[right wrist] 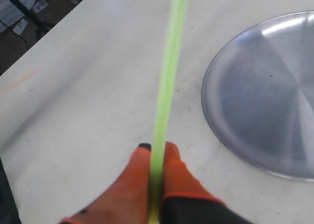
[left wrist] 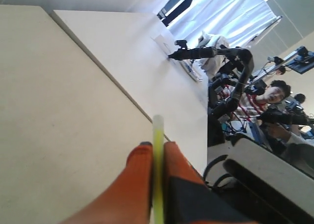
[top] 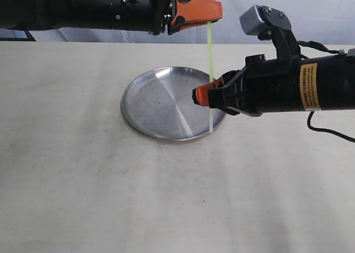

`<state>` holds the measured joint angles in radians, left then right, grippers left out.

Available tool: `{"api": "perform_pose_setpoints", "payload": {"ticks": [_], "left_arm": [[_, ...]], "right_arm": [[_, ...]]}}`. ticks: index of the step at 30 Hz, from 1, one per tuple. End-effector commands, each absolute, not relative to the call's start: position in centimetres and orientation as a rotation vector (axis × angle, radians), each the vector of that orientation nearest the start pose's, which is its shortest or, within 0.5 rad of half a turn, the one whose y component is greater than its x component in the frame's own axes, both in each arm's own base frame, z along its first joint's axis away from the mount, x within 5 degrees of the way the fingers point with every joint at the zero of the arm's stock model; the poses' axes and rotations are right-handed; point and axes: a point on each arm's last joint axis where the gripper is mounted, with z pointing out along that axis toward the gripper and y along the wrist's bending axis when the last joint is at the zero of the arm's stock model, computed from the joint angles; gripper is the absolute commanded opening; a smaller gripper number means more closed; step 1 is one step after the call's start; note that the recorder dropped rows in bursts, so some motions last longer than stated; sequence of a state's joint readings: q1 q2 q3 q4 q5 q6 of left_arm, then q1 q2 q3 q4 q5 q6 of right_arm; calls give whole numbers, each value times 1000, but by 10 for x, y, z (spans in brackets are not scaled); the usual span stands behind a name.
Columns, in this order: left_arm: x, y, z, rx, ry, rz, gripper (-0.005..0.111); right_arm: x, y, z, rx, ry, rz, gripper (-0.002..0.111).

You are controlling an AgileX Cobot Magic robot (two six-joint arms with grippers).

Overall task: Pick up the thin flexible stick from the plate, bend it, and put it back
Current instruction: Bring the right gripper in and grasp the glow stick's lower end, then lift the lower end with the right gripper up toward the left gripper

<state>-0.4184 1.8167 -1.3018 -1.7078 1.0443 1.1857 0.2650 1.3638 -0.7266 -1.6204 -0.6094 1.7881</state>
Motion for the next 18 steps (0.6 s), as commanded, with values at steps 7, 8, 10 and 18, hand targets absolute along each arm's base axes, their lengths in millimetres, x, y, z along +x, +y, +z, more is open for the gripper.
{"api": "perform_pose_setpoints", "payload": {"ticks": [7, 8, 10, 18], "left_arm": [[326, -225, 278, 677, 2055, -1410, 0], [326, -225, 277, 681, 2066, -1405, 0], [325, -225, 276, 684, 2070, -1405, 0], [323, -226, 278, 692, 2057, -1454, 0]], "right_arm": [[236, 116, 285, -572, 1905, 795, 0], [237, 115, 289, -565, 1871, 777, 0], [238, 114, 292, -546, 1838, 771, 0], [242, 111, 292, -507, 1829, 729, 0]]}}
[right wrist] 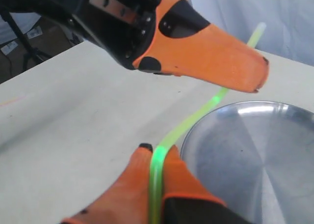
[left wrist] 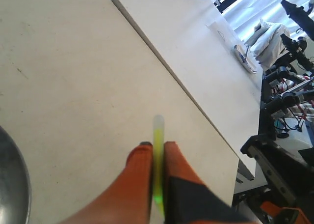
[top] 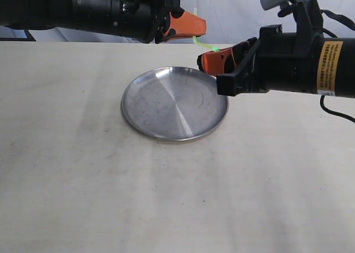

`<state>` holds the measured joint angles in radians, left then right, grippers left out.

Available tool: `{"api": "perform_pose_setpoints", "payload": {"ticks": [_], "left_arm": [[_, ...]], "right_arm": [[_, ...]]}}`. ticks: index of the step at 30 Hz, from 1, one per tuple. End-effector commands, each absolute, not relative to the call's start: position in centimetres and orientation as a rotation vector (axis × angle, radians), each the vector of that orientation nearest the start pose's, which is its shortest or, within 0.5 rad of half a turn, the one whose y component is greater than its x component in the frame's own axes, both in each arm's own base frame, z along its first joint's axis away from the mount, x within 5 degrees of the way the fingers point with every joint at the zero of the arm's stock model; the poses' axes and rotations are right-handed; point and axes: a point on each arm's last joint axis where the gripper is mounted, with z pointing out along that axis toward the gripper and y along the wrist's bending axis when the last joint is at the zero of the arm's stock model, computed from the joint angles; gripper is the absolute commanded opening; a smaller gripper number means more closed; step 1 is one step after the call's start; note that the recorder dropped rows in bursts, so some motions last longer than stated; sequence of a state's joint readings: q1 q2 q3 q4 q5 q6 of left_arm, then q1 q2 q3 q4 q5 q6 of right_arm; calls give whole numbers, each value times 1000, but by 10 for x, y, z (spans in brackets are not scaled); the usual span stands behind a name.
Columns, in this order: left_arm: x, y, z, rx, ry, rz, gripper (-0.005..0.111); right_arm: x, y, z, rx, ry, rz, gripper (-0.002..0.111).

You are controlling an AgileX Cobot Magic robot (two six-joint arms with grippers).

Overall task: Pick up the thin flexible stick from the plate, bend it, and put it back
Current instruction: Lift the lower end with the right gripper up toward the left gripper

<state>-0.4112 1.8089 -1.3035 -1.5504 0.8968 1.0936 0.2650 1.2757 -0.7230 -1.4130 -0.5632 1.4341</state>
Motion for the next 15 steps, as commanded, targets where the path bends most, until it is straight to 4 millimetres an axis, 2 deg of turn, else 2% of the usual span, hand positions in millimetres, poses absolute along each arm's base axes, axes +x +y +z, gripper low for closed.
{"api": "perform_pose_setpoints", "payload": {"ticks": [1, 15], "left_arm": [[322, -226, 279, 691, 2054, -1463, 0], [322, -227, 279, 703, 2046, -1470, 0]], "right_arm": [[243, 111, 293, -497, 1829, 721, 0], [248, 107, 299, -396, 1778, 721, 0]]}}
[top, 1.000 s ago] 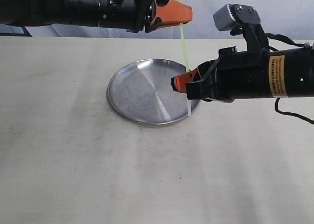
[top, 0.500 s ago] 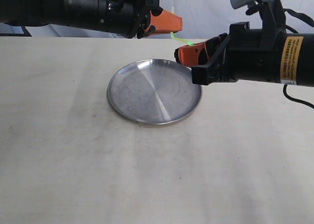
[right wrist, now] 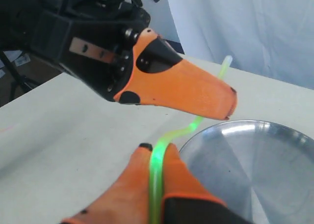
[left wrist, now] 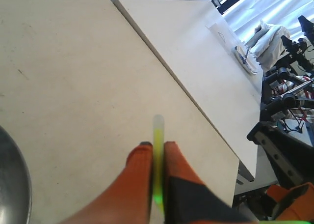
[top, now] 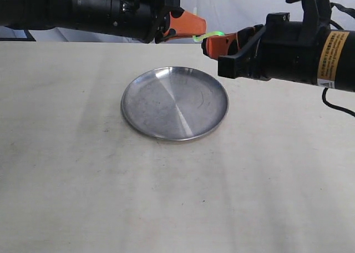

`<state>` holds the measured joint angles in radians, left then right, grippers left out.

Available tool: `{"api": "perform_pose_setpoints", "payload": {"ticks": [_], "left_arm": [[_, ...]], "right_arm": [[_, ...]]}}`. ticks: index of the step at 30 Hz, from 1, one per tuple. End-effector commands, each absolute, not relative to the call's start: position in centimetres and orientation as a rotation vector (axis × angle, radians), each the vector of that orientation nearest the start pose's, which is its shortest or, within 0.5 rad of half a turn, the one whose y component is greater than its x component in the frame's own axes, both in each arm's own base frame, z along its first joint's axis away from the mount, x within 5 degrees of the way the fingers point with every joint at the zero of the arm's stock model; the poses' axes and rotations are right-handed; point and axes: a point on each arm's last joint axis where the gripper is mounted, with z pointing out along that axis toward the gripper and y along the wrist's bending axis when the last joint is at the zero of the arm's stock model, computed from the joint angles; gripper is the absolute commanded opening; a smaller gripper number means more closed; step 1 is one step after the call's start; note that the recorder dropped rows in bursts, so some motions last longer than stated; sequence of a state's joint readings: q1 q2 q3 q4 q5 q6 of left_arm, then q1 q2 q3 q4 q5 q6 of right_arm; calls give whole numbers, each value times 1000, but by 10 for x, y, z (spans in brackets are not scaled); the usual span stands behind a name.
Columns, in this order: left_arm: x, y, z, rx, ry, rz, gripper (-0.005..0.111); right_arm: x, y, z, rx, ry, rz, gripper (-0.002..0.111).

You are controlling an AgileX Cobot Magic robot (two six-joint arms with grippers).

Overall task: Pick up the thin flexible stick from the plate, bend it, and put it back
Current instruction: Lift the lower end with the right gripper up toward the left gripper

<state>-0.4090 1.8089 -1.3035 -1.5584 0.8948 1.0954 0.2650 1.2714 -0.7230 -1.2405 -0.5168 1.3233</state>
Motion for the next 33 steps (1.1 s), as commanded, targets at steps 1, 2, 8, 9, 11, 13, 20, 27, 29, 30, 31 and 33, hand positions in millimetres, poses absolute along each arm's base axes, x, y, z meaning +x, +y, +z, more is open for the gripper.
{"api": "perform_pose_setpoints", "payload": {"ticks": [1, 2, 8, 9, 11, 13, 20, 27, 29, 30, 31, 33], "left_arm": [[321, -227, 280, 703, 2044, -1474, 0], [321, -227, 280, 703, 2043, -1473, 0], [319, -228, 283, 724, 2000, -1525, 0], [319, -228, 283, 725, 1999, -1522, 0], [319, -228, 283, 725, 1999, -1522, 0], [319, -228, 283, 726, 1998, -1521, 0], [319, -228, 284, 738, 1986, -1514, 0], [319, -228, 284, 741, 1984, -1514, 0], [318, -229, 284, 745, 1983, -1517, 0], [318, -229, 284, 747, 1983, -1519, 0], [317, -230, 284, 750, 1983, -1520, 0], [315, -234, 284, 764, 1980, -1525, 0]], "right_arm": [[248, 107, 299, -386, 1770, 721, 0], [249, 107, 300, -381, 1764, 719, 0], [251, 106, 301, -344, 1751, 726, 0], [251, 106, 301, -338, 1751, 729, 0], [253, 106, 300, -329, 1749, 733, 0], [254, 106, 299, -303, 1749, 742, 0], [256, 104, 302, -246, 1724, 755, 0], [259, 102, 305, -203, 1696, 748, 0], [259, 101, 305, -197, 1690, 744, 0], [259, 101, 305, -193, 1689, 744, 0], [259, 101, 305, -189, 1688, 746, 0], [259, 101, 305, -189, 1688, 746, 0]]}}
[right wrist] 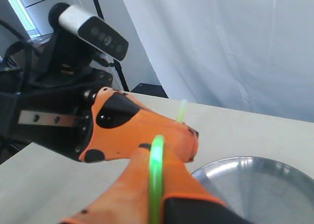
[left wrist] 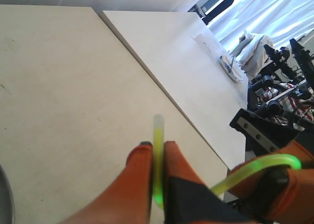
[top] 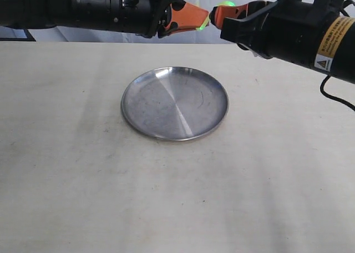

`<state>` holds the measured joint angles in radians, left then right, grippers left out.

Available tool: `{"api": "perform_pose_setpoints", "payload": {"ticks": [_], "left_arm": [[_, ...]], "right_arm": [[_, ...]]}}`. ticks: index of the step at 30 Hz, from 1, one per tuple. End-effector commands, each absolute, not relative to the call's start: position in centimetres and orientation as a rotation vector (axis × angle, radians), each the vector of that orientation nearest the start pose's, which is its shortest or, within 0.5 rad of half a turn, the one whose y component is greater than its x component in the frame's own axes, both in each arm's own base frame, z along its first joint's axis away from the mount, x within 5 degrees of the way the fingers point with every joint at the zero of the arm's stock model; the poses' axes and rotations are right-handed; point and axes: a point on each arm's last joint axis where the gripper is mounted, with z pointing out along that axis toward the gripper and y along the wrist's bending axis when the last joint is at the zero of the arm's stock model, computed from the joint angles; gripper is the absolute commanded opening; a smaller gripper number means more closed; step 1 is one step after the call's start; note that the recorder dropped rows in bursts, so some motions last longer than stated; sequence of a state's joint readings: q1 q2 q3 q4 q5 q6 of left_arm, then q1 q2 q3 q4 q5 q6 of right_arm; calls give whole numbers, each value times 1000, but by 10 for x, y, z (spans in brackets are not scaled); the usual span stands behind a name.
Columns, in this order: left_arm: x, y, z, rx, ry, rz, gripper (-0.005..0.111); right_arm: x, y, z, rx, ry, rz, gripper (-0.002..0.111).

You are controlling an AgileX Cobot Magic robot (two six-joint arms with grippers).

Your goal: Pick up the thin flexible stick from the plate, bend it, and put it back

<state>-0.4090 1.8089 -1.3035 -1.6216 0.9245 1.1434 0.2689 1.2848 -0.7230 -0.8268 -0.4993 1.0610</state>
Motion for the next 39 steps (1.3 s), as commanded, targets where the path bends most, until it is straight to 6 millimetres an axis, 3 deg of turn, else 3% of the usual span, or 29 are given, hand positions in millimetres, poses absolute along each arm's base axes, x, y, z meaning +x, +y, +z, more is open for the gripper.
{"api": "perform_pose_setpoints", "payload": {"ticks": [1, 8, 39], "left_arm": [[314, -235, 284, 774, 1976, -1525, 0], [307, -244, 283, 816, 1970, -1524, 0], [307, -244, 283, 820, 1963, -1524, 0]], "right_arm": [[259, 101, 305, -189, 1688, 746, 0], [259, 101, 305, -189, 1688, 746, 0], [264, 94, 305, -154, 1685, 634, 0]]}}
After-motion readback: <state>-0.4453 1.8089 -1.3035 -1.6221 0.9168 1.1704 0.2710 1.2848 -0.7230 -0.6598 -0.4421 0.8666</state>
